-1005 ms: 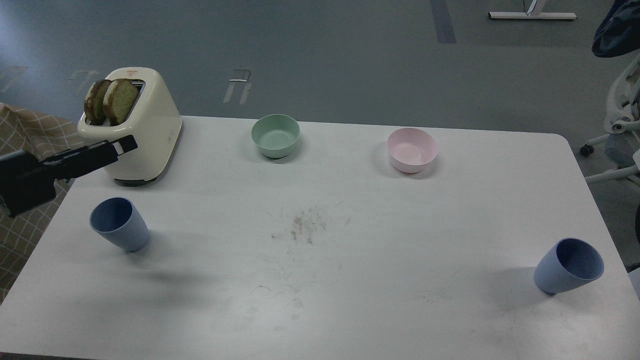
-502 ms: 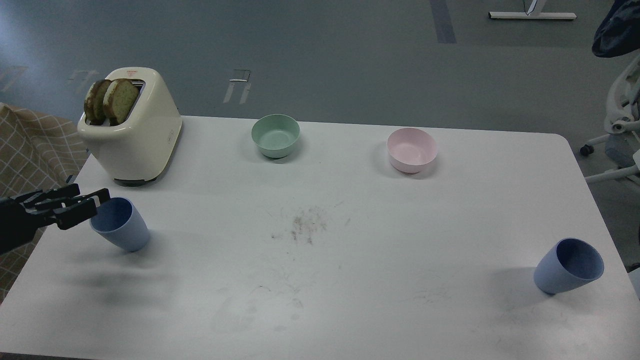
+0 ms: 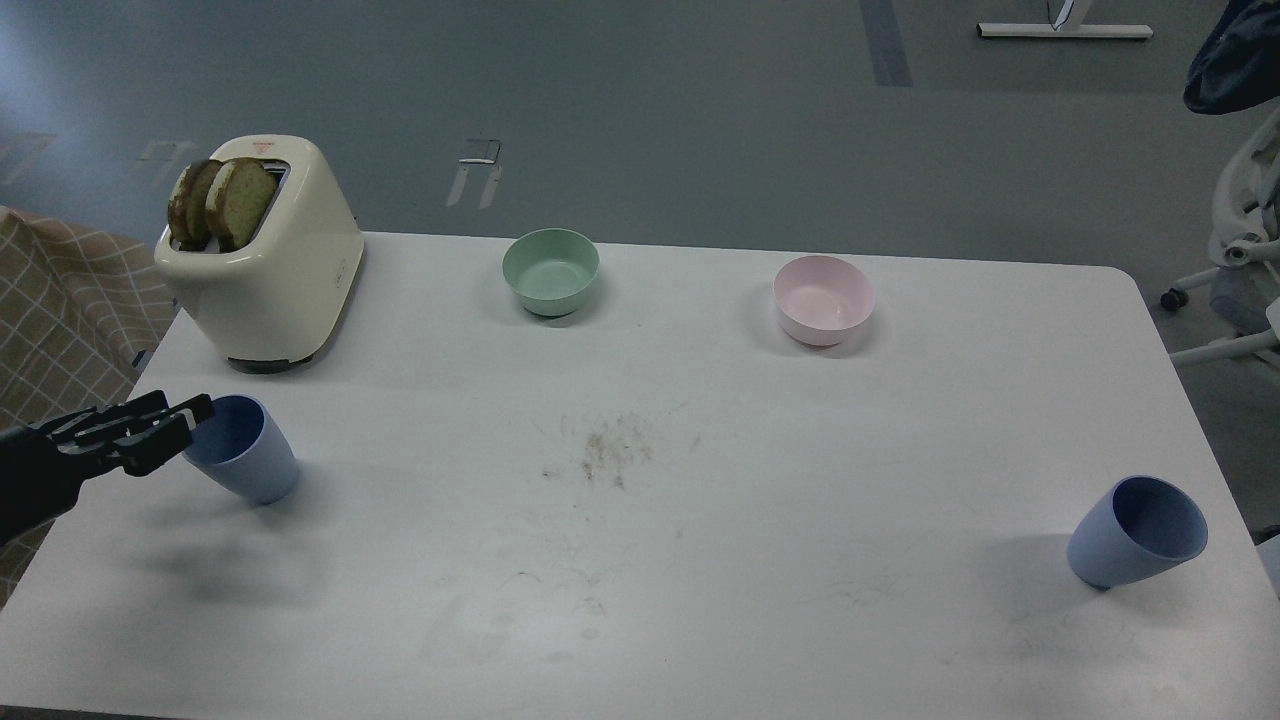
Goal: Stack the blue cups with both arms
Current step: 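Grasp the blue cup with the left gripper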
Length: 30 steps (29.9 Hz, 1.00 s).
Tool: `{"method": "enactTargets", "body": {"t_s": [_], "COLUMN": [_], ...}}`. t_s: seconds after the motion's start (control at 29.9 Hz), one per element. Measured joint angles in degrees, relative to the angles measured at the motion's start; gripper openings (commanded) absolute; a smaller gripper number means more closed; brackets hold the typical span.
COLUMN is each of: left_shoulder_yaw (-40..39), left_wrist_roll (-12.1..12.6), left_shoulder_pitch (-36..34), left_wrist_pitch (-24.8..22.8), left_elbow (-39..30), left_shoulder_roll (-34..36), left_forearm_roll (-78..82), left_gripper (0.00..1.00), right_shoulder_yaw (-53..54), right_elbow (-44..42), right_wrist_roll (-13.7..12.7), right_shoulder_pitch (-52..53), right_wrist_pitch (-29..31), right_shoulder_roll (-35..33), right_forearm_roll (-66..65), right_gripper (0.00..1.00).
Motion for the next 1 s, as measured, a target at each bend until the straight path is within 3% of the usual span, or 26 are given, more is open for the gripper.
{"method": "enactTargets", "body": {"t_s": [0.23, 0.3, 0.44, 0.47, 0.77, 0.9, 1.0], "left_shoulder_yaw": [-0.06, -0.07, -0.07, -0.06, 2.79, 2.83, 2.83], "left_wrist_roll": [-0.04, -0.04, -0.05, -0.05, -0.05, -0.05, 0.0], "left_shoulder_pitch": [0.06, 0.06, 0.09, 0.12, -0.61, -0.63, -0.68], "left_wrist_pitch": [0.01, 0.05, 0.06, 0.06, 0.05, 0.05, 0.05], "left_elbow": [0.44, 0.66, 1.85, 2.05, 3.86, 4.02, 4.03], "left_shoulder_roll": [-2.42, -2.55, -2.62, -2.62, -2.44, -2.64, -2.65], "left_forearm_roll": [0.64, 0.72, 0.84, 0.89, 0.98, 0.94, 0.94], "left_gripper": [0.58, 0.52, 0.23, 0.2, 0.17, 0.0, 0.0], "right_shoulder_yaw": [0.0, 0.02, 0.11, 0.12, 0.1, 0.08, 0.08], "right_elbow": [0.29, 0.32, 0.32, 0.32, 0.32, 0.27, 0.26], "right_wrist_roll": [-0.01, -0.01, -0.01, -0.01, -0.02, -0.01, -0.02], "right_shoulder_pitch": [0.01, -0.15, -0.4, -0.41, -0.5, -0.51, -0.51], "right_wrist_pitch": [0.06, 0.06, 0.06, 0.05, 0.03, 0.07, 0.08], "right_shoulder_roll": [-0.18, -0.32, -0.33, -0.34, -0.34, -0.33, -0.21], "right_forearm_roll": [0.01, 0.02, 0.02, 0.02, 0.02, 0.02, 0.02], "right_gripper": [1.0, 1.0, 1.0, 1.0, 1.0, 1.0, 1.0]}}
